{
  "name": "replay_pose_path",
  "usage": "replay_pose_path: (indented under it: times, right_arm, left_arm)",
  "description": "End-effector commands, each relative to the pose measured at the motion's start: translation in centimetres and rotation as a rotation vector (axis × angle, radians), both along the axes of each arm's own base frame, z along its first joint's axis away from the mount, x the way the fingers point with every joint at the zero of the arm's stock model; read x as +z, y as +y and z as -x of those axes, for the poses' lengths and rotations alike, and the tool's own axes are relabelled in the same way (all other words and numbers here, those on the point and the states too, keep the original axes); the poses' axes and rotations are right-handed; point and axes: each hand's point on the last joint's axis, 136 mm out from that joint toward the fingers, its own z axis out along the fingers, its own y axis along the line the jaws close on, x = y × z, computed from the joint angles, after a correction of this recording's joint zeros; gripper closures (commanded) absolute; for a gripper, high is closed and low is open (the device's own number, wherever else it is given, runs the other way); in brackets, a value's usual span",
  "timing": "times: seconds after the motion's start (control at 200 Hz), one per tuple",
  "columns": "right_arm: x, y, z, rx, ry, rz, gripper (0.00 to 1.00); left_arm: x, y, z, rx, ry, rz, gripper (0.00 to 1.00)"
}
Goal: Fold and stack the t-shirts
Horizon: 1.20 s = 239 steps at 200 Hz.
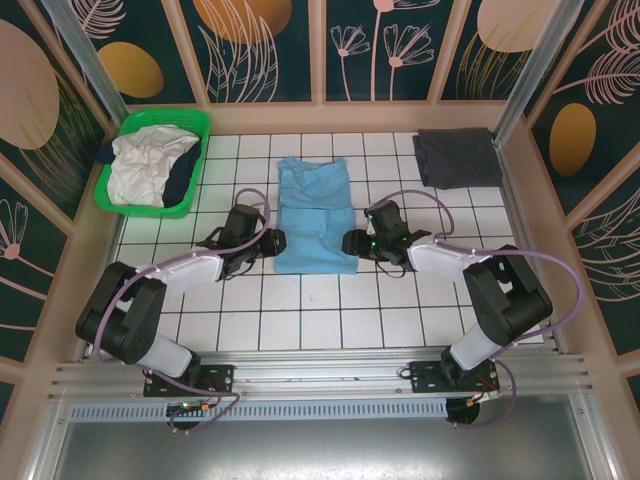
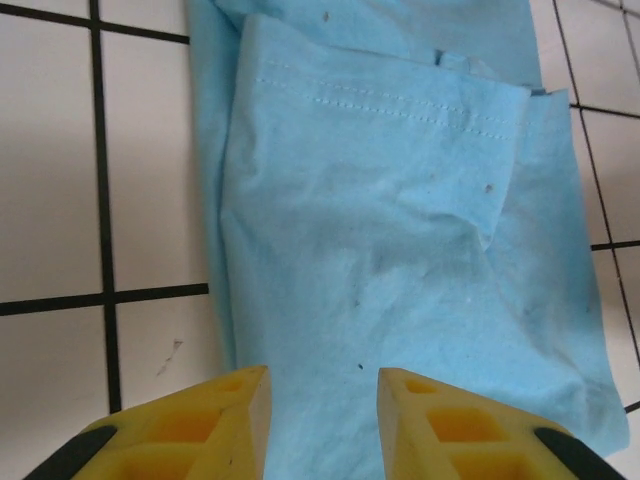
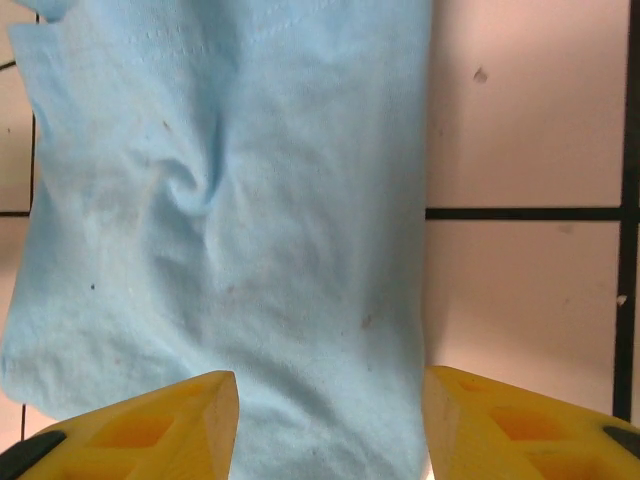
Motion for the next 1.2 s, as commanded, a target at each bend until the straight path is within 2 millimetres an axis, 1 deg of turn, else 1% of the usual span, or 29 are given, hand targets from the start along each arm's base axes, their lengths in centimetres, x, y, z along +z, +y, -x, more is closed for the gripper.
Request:
replay_pose_path:
  times: [0.0,0.055,0.12,0.235,0.295,0.38,0.495,0.641,0.746,0.811,0.906,0.941,0.966,1.001,1.021,1.106,1.191]
  right_arm:
    - [-0.4,-0.2,-0.7,-0.019,-0.007,0.030,0.48]
    - [-0.8,-0.3,-1.0,-0.026,-0.006,0.038,0.48]
    - [-1.2,-0.2,-1.0,-0.017,0.006,0.046,0.48]
    - [-2.1,-0.4,-0.8,-0.007,0.032,0.084,0.49]
    - [-2.3,-0.7,-0.7,-0.015,0.033,0.091,0.49]
    - [-2.2,-0.6,-0.6,-0.014,0.027,0.076,0.49]
    - [-2.2,-0.5,-0.5,-0.013,0.024,0.067,0.50]
    - [-2.7,-0.2,-0.1,-0.002,0.038,0.046,0.50]
    - [-2.9,-0.1,0.1,-0.001,0.044,0.036,0.52]
    - [-2.9,-0.3,0.1,-0.010,0.038,0.032,0.53]
    - [-2.5,-0.1,0.1,-0.010,0.033,0.014,0.56]
    - [-2.4,0.0,0.0,-0.010,0.033,0.006,0.57]
    - [-2.2,0.2,0.1,-0.007,0.030,-0.002,0.58]
    - [-1.9,0.4,0.0,-0.004,0.025,-0.014,0.59]
    - [-1.8,0.6,0.0,-0.002,0.023,-0.020,0.59]
    - [-1.3,1.3,0.0,0.005,0.013,-0.039,0.60]
    - [-1.1,1.3,0.1,0.003,-0.006,-0.002,0.60]
  left_arm:
    - [-2.8,0.4,1.0,-0.025,0.077,-0.081,0.66]
    - [-3.6,0.6,1.2,-0.027,0.099,-0.102,0.66]
    - [-3.8,0.5,1.2,-0.032,0.107,-0.102,0.67]
    - [-3.3,0.5,1.3,-0.046,0.091,-0.104,0.71]
    - [-2.9,0.3,1.3,-0.058,0.082,-0.090,0.78]
    - [-2.6,-0.3,1.4,-0.077,0.082,-0.060,0.92]
    - [-1.8,-0.2,1.5,-0.067,0.064,-0.046,1.00]
    - [-0.3,0.6,2.2,-0.037,0.018,-0.036,1.00]
    - [0.2,1.3,2.9,-0.017,-0.017,-0.019,1.00]
    - [-0.3,1.8,3.4,-0.001,-0.023,-0.015,0.98]
    - [-1.5,2.0,4.1,0.006,0.004,-0.011,0.96]
    - [-2.0,2.0,4.3,0.008,0.015,-0.010,0.94]
    - [-2.2,2.1,4.4,0.012,0.021,-0.009,0.90]
    - [-2.6,2.1,4.5,0.015,0.029,-0.008,0.82]
    - [-2.7,2.2,4.6,0.014,0.030,-0.009,0.79]
    - [-2.8,2.4,4.4,0.016,0.025,-0.031,0.74]
    - [-2.0,2.7,3.5,0.023,0.005,-0.078,0.68]
